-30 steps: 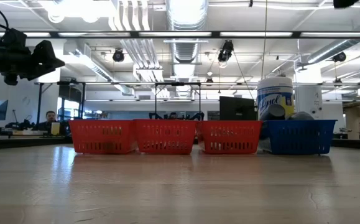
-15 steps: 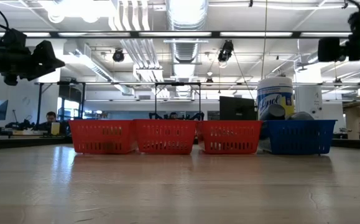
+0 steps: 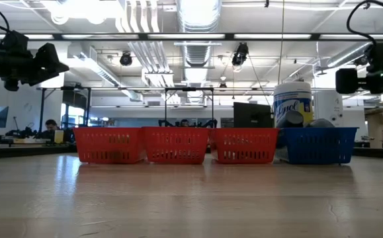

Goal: Pick & Place Travel size toiletries
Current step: Return to Home Position

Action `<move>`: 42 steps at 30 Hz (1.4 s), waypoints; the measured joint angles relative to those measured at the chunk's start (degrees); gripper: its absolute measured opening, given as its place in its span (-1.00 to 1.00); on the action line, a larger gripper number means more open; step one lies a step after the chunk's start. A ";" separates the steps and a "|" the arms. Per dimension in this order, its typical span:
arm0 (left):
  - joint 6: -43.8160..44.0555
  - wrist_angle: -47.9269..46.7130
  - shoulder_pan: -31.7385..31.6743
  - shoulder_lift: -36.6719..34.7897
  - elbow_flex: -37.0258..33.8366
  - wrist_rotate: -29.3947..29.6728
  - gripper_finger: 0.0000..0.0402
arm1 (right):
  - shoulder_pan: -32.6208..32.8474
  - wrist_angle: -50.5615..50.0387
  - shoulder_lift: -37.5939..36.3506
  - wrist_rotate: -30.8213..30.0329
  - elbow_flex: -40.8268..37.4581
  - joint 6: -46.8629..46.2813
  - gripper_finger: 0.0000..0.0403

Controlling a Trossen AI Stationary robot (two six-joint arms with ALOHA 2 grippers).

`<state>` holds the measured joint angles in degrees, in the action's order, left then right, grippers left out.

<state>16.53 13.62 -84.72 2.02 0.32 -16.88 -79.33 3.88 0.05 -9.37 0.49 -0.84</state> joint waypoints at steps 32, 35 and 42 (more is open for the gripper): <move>0.00 0.01 0.00 0.01 0.00 0.00 0.11 | 0.04 -1.11 0.48 0.26 0.02 -0.61 0.75; 0.00 0.01 -0.01 0.00 0.00 0.00 0.11 | 0.04 -1.12 0.46 0.26 0.02 -0.64 0.79; 0.00 0.01 -0.01 0.01 0.00 0.00 0.11 | 0.04 -1.12 0.48 0.28 0.02 -0.64 0.80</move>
